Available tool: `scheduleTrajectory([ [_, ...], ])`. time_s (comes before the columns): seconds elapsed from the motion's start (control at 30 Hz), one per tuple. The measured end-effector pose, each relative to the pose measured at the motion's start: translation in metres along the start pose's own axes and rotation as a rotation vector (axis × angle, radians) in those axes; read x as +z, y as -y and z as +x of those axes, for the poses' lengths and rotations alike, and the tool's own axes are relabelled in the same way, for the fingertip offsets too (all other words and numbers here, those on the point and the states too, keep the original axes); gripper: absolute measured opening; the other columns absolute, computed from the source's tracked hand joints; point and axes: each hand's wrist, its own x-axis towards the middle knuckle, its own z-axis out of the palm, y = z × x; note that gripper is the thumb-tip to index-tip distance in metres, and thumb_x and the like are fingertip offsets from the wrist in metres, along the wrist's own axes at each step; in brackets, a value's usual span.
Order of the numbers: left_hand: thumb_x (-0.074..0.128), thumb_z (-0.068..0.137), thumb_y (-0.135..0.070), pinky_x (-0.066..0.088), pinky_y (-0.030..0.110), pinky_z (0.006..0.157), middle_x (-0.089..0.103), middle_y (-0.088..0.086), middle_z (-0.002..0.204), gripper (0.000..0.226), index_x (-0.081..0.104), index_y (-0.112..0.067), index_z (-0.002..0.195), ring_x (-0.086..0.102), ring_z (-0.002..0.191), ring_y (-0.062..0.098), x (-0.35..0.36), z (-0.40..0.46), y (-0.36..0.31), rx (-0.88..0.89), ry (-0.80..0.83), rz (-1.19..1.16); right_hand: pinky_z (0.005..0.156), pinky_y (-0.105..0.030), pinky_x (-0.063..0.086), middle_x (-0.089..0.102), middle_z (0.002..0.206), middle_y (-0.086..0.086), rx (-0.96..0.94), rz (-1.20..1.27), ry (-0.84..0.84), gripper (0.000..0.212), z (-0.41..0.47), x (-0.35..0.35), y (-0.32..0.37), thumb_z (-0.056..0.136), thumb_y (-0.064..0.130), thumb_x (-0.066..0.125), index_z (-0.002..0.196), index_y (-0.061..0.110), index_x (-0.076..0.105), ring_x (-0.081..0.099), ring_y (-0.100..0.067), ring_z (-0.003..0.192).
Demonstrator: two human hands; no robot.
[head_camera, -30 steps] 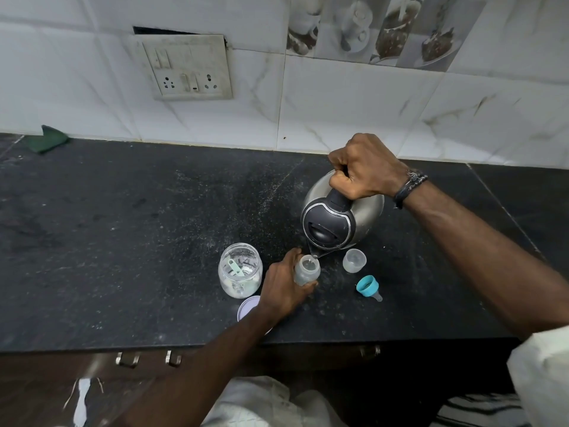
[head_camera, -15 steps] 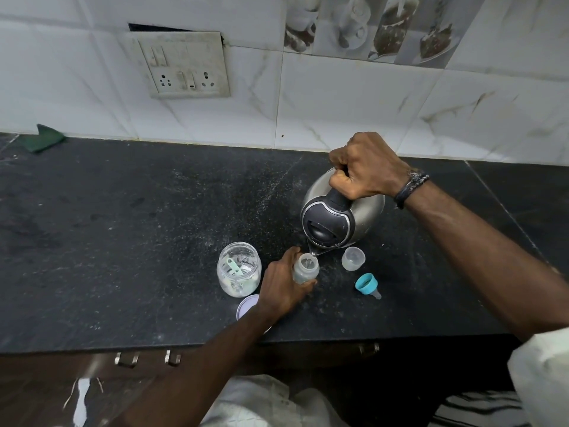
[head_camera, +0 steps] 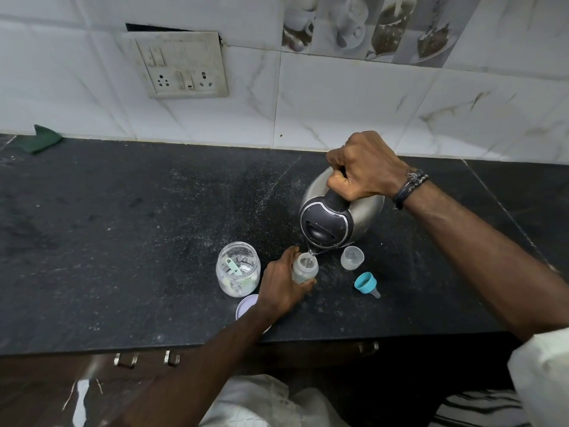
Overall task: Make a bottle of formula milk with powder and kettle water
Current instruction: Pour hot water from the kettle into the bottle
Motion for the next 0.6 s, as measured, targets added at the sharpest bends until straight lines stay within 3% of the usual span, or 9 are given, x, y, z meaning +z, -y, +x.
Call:
scheduleTrajectory([
  [0.4,0.085,0.069,-0.033,0.052,0.034,0.089,0.072,-0.002,0.115,0.076,0.05,-0.012,0.133,0.068,0.103,0.017,-0.0001,0.0,0.0007,0.007,-0.006,-0.009,0.047,-0.027,0.019,0.023,0.039,-0.002,-0.011,-0.02,0.007,0.024,-0.0019,-0.0023,0.0035,0.062,0.03,0.04,0.047,0.011,0.039,0.017,-0.023,0.042],
  [0.6,0.084,0.068,-0.035,0.05,0.024,0.088,0.071,-0.003,0.116,0.077,0.05,-0.013,0.134,0.067,0.103,0.014,0.0012,0.0006,0.0033,0.018,-0.009,0.0,0.047,-0.027,0.018,0.023,0.038,-0.006,-0.012,-0.035,0.006,0.025,-0.0015,-0.0049,0.0045,0.061,0.03,0.039,0.046,0.01,0.038,0.016,-0.025,0.043],
])
